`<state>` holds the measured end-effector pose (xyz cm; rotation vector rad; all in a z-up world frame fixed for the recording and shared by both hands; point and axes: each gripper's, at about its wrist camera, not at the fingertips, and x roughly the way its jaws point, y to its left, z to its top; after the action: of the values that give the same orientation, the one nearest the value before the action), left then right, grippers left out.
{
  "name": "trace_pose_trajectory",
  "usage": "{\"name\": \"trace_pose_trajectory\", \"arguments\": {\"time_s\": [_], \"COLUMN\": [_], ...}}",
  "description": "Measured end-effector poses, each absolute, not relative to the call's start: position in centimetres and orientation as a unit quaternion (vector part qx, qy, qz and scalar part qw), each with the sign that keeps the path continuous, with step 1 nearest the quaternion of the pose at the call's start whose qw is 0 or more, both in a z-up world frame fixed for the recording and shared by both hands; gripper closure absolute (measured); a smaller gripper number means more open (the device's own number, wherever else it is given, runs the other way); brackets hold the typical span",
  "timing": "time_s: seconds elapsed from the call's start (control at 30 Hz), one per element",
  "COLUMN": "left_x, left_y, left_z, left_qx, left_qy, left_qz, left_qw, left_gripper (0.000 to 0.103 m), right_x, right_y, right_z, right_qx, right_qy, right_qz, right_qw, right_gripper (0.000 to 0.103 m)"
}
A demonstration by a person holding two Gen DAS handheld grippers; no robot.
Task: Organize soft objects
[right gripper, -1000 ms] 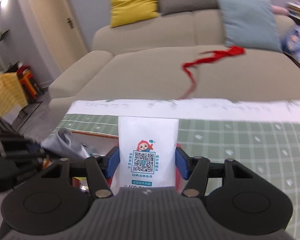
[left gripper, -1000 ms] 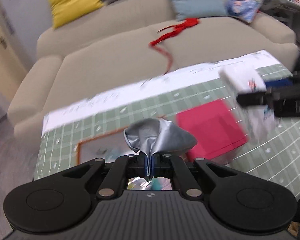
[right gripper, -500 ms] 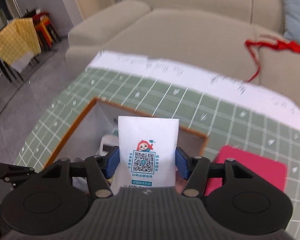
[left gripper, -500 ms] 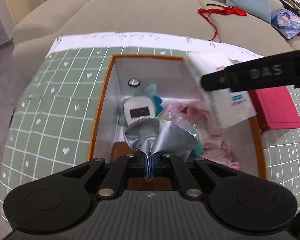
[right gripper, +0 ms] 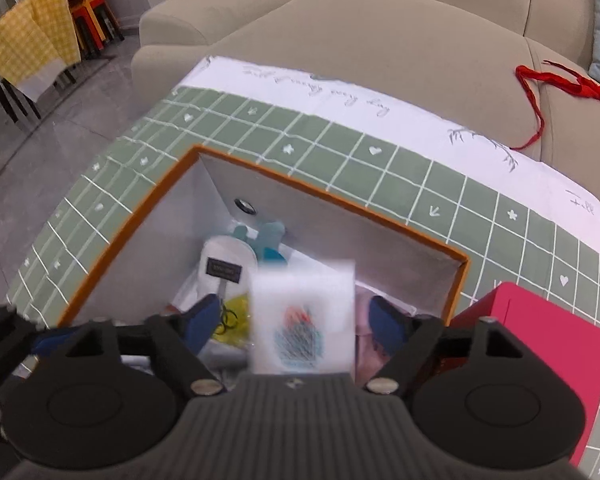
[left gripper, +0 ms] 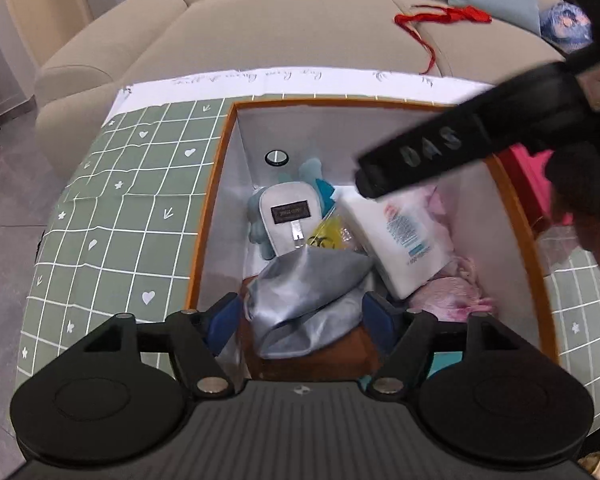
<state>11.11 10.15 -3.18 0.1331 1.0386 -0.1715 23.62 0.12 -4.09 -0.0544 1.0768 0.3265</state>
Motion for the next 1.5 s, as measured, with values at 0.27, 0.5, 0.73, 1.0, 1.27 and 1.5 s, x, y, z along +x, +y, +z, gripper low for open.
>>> {"name": "trace_pose_trajectory", "arguments": {"time_s": [0.27, 0.5, 0.73, 1.0, 1.27, 1.5], "left_x": [8.8, 8.1, 5.8, 2.5, 0.1, 0.1], "left_y": [8.7, 7.1, 4.9, 1.5, -0.5, -0.2], "left_z": [-1.1, 1.9, 4.7, 5.3, 4.3, 2.8], "left_qx": [0.057, 0.029, 0.000, 0.016, 0.051, 0.023], "left_qy": [0.463, 0.433, 0.387, 0.337, 0.269, 0.286], "left_qz": [-0.073, -0.078, -0.090, -0.121, -0.127, -0.122], "left_qw": [0.881, 0.898, 0.918, 0.934, 0.953, 0.950], "left_gripper": [0.015, 0.016, 0.012, 0.011, 0.000, 0.000], "right_x": [22.3, 19.2, 13.6, 3.6, -2.1, -2.8], "right_y": [0.1, -1.9, -6.8, -12.7, -16.5, -17.2], "right_z": [-1.3, 3.6, 8.4, 8.2, 4.1, 0.9], "right_qx": [-0.026, -0.028, -0.014, -0.031, 0.027, 0.031], "right_qy": [0.467, 0.362, 0.297, 0.218, 0.215, 0.227], "right_qz": [0.151, 0.100, 0.062, -0.072, -0.155, -0.161], "right_qw": [0.871, 0.926, 0.953, 0.973, 0.964, 0.960], "right_gripper": [0.003, 0.003, 0.003, 0.003, 0.003, 0.003]}}
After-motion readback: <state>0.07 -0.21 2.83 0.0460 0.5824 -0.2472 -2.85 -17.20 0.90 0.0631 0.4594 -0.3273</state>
